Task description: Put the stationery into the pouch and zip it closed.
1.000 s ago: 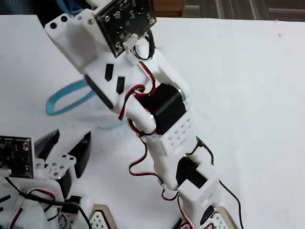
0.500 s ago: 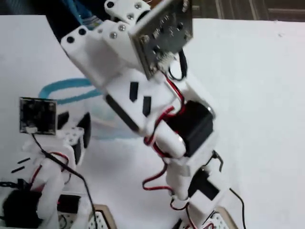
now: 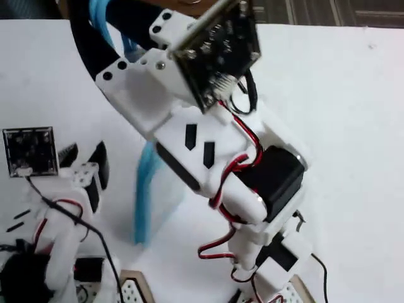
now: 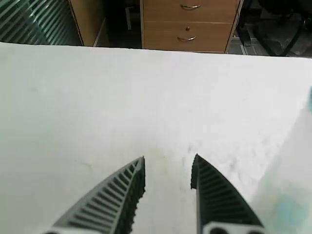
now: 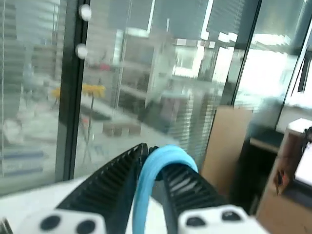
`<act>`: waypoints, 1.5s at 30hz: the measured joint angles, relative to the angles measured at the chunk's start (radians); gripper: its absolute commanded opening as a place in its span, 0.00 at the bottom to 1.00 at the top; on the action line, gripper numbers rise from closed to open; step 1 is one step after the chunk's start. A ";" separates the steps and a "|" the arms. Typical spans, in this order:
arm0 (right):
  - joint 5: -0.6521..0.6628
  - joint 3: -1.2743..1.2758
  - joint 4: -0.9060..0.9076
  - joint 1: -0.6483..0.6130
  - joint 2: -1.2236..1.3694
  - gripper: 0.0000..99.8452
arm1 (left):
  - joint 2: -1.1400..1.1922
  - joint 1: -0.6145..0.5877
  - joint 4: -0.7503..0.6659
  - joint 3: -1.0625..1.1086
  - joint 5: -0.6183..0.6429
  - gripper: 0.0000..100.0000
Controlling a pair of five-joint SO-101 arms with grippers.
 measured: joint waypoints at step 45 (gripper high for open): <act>0.000 0.000 0.066 0.074 0.028 0.02 | -0.204 -0.006 0.094 0.018 -0.015 0.29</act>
